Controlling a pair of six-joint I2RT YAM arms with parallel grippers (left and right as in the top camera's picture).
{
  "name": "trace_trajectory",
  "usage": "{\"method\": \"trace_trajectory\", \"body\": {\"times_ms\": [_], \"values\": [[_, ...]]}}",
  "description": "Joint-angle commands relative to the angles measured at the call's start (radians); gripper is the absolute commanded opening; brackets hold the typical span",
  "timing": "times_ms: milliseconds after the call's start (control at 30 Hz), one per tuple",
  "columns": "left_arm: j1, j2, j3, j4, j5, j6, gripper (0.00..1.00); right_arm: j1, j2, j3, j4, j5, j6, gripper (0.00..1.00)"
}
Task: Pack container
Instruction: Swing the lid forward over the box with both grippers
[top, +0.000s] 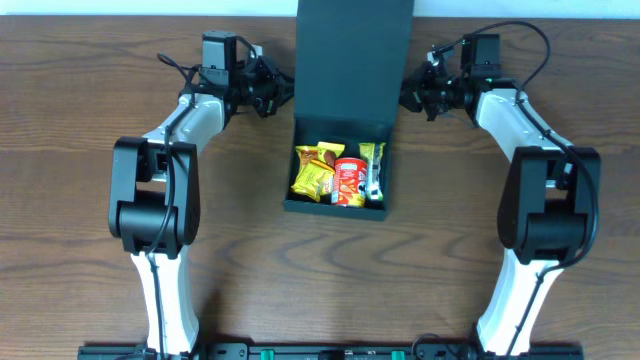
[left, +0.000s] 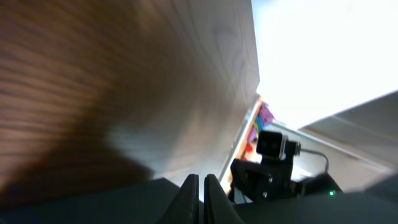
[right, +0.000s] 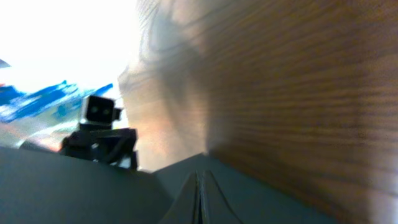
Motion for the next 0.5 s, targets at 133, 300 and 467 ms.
{"method": "trace_trajectory", "body": {"times_ms": [133,300,467], "values": [[-0.024,0.002,0.007,0.009,0.202,0.010,0.06,-0.011,0.004,0.015,-0.011,-0.214,0.019,0.01],[-0.021,0.002,0.007,0.010,0.334,0.051,0.06,-0.011,0.004,0.015,-0.017,-0.336,0.013,0.01],[-0.008,0.002,0.007,0.010,0.459,0.101,0.06,-0.011,0.004,0.015,-0.018,-0.419,-0.018,0.02]]}}
